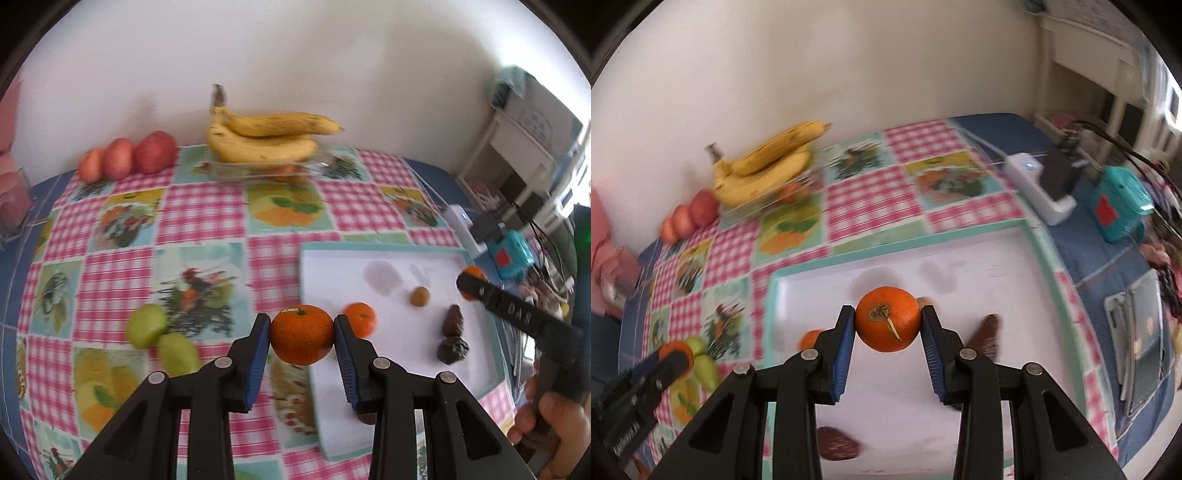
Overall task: Organize fruits
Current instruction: 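Lift and carry both mandarins toward the white tray with both tools, then lower the mandarins onto the tray and open both tools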
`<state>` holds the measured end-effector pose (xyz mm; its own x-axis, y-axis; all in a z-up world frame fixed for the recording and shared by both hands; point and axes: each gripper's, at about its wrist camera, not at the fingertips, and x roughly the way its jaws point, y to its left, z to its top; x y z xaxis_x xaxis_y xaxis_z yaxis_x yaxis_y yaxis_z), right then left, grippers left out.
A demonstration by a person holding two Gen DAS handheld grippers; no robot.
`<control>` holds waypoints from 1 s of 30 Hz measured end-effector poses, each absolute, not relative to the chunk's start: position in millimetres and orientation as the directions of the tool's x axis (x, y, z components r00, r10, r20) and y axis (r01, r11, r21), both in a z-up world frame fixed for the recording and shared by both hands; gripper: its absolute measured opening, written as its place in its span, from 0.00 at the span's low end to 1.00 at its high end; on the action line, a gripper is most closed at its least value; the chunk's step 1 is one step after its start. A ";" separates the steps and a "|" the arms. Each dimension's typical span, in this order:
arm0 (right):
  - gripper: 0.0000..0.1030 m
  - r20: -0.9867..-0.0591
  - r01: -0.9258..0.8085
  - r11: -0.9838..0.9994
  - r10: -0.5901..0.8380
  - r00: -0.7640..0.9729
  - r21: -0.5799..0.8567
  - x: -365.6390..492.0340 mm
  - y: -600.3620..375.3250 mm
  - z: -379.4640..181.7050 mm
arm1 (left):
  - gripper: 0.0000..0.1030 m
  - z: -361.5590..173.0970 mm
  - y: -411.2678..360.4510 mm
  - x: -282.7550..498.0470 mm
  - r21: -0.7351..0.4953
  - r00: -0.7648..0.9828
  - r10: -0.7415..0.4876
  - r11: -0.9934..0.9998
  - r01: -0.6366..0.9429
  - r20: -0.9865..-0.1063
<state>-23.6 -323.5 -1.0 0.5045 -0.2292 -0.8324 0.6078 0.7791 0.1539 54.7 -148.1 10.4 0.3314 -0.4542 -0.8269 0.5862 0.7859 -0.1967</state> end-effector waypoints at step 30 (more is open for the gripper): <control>0.36 -0.848 0.657 0.730 -0.218 0.483 0.187 -27.2 -397.1 -49.1 | 0.36 -52.1 -258.0 24.0 -0.188 0.192 -0.456 0.662 0.725 -0.869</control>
